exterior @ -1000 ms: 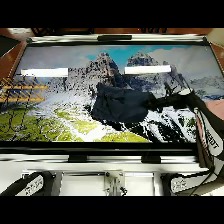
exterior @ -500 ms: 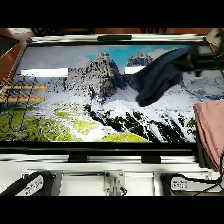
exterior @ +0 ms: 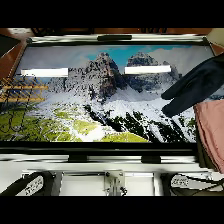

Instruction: Fold the shirts.

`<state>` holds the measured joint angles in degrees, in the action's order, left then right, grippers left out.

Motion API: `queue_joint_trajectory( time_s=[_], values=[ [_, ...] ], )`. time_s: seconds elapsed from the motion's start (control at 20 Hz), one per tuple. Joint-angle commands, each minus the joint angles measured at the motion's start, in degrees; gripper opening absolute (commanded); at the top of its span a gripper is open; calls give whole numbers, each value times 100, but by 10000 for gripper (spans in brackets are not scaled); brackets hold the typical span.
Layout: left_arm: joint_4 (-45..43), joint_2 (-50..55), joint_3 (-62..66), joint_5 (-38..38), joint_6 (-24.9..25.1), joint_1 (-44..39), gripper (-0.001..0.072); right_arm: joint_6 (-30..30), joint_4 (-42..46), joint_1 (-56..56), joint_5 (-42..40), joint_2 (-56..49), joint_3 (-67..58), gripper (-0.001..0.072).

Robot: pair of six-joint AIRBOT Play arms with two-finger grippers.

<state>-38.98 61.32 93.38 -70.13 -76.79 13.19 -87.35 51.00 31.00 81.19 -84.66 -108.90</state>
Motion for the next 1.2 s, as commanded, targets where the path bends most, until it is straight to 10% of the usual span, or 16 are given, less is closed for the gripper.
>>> queue_joint_trajectory(
  time_s=[0.0,0.3,0.7,1.15],
  values=[
    [-4,-4,-2,37,2,-72,33,98,160,96,-1248,7,-42,67],
    [42,-4,0,210,-107,-72,33,411,122,144,-1915,2,-42,66],
    [151,-101,4,208,-105,-72,33,1161,2719,1029,-800,516,-42,67],
    [149,-101,4,210,-83,-72,33,457,5099,1432,1738,481,-15,67]
  ],
)
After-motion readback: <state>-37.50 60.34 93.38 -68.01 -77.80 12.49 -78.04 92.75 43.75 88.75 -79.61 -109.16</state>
